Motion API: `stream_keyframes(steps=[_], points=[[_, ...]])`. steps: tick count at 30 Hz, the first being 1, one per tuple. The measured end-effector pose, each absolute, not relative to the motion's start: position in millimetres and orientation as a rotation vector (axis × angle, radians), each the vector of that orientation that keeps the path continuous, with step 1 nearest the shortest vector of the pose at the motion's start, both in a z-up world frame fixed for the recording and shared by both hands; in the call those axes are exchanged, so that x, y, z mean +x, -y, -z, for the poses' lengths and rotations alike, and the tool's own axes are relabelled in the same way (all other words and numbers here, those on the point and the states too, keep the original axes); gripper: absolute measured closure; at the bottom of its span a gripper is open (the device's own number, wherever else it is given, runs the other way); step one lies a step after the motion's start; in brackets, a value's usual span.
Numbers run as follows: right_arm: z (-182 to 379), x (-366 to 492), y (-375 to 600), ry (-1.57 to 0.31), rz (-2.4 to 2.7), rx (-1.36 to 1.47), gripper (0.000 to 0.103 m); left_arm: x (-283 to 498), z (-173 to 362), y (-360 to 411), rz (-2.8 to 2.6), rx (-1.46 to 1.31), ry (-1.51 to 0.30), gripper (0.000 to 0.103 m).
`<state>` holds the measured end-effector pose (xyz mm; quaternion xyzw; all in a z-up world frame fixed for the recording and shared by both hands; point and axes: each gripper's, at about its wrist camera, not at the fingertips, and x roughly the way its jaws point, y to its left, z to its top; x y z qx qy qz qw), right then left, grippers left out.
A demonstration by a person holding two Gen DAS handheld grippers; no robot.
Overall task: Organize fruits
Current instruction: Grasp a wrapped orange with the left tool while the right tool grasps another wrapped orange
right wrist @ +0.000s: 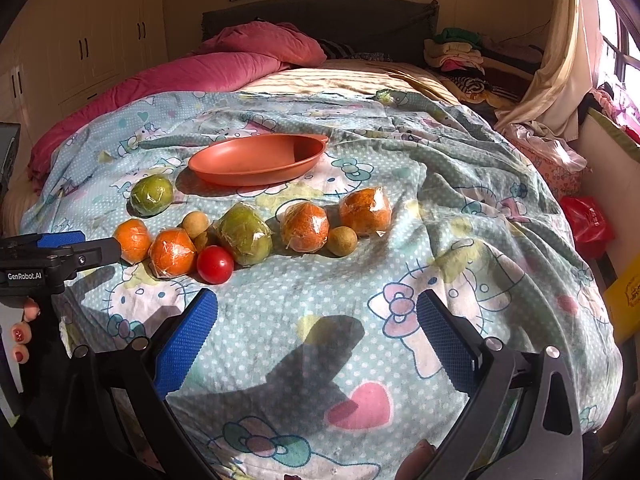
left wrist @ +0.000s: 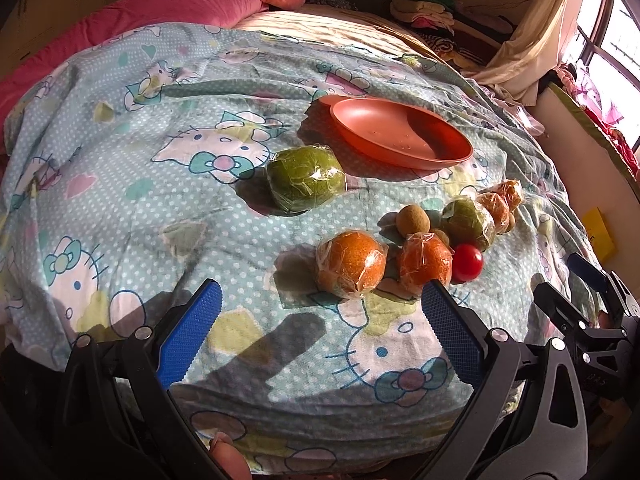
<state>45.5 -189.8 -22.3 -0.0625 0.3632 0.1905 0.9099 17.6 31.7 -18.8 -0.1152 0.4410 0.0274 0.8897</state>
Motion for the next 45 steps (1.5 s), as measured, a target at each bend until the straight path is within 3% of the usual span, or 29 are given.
stream_keyframes(steps=[10, 18, 23, 26, 27, 35, 40, 45], points=[[25.8, 88.5, 209.2, -0.809, -0.318, -0.093, 0.004, 33.7, 20.8, -33.0, -0.037, -0.196, -0.933, 0.011], [24.8, 130.5, 222.7, -0.842, -0.321, -0.043, 0.004, 41.2, 26.5, -34.7, -0.016, -0.200, -0.952, 0.034], [30.8, 144.7, 221.3, -0.868, -0.344, -0.033, 0.006, 44.1, 28.5, -35.5, 0.002, -0.209, -0.958, 0.041], [31.5, 148.7, 218.3, -0.870, -0.359, -0.042, 0.014, 47.5, 29.6, -35.2, 0.016, -0.216, -0.961, 0.044], [32.1, 150.7, 216.2, -0.876, -0.371, -0.049, 0.023, 48.3, 30.1, -35.0, 0.018, -0.218, -0.962, 0.045], [34.2, 162.7, 201.3, -0.889, -0.439, -0.114, 0.039, 52.9, 32.5, -33.0, 0.033, -0.221, -0.969, 0.049], [39.3, 171.0, 193.6, -0.928, -0.498, -0.121, 0.057, 55.4, 34.1, -32.5, 0.042, -0.221, -0.972, 0.052], [44.3, 178.8, 196.3, -0.946, -0.516, -0.088, 0.059, 57.6, 36.1, -31.0, 0.045, -0.217, -0.976, 0.054]])
